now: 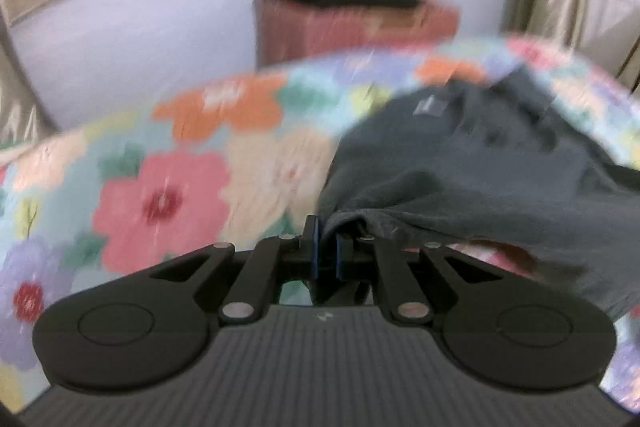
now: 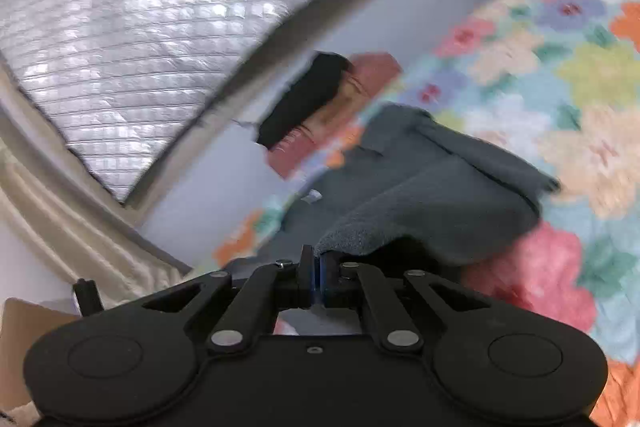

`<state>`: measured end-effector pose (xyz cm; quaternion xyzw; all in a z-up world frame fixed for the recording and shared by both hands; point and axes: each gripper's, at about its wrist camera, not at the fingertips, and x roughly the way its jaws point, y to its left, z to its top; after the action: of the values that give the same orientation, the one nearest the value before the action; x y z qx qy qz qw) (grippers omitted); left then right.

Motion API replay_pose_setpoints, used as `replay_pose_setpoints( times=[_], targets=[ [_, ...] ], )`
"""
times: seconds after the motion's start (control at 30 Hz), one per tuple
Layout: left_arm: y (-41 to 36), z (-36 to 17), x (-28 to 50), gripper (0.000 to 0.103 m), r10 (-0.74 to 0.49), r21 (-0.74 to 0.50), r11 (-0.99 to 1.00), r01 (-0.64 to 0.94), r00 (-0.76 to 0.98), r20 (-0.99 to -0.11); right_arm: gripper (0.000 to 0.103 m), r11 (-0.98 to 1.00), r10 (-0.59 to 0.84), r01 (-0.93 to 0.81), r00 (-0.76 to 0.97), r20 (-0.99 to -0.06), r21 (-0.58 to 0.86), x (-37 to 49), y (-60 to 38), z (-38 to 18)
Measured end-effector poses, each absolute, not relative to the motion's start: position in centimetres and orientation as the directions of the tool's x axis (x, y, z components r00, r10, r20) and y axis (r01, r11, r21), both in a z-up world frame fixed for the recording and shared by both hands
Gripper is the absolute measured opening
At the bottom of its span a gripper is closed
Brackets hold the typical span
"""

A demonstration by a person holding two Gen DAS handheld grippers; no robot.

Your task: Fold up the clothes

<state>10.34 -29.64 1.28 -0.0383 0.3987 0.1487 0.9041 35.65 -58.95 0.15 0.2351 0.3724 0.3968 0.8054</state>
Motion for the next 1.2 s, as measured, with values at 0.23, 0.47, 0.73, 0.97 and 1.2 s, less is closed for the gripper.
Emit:
replay_pose_setpoints(
  times=[0.23,0.47,0.73,0.97,1.2],
  targets=[
    [-31.4,0.9,10.9,0.021,0.292,0.228,0.956,-0.182,0.637,-0.714,0.005,0.539,0.835,-0.417,0.382,-0.397,0.732,36.2,-57.4,-1.8],
    [-32.1,2.5,10.9,0.050,0.214,0.140,0.977,-0.164,0.680,-0.701,0.005,0.572,0.811,-0.429,0.422,-0.404,0.699,36.6,-55.4,-2.2],
    [-35.3,2.1,11.6,0.053,0.029,0.054,0.998,0.014,0.706,-0.708,0.010,0.715,0.699,-0.401,0.443,-0.562,0.573,39.6,-52.4,-5.2],
    [-39.0,1.3,13.1,0.065,-0.188,-0.093,0.979,0.179,0.643,-0.742,0.068,0.669,0.740,-0.380,0.428,-0.519,0.639,37.2,-56.4,-2.5],
    [-41.5,0.4,13.6,0.065,-0.262,-0.103,0.953,0.286,0.605,-0.752,0.071,0.646,0.732,-0.597,0.308,-0.607,0.476,34.1,-55.3,-1.7]
  ],
)
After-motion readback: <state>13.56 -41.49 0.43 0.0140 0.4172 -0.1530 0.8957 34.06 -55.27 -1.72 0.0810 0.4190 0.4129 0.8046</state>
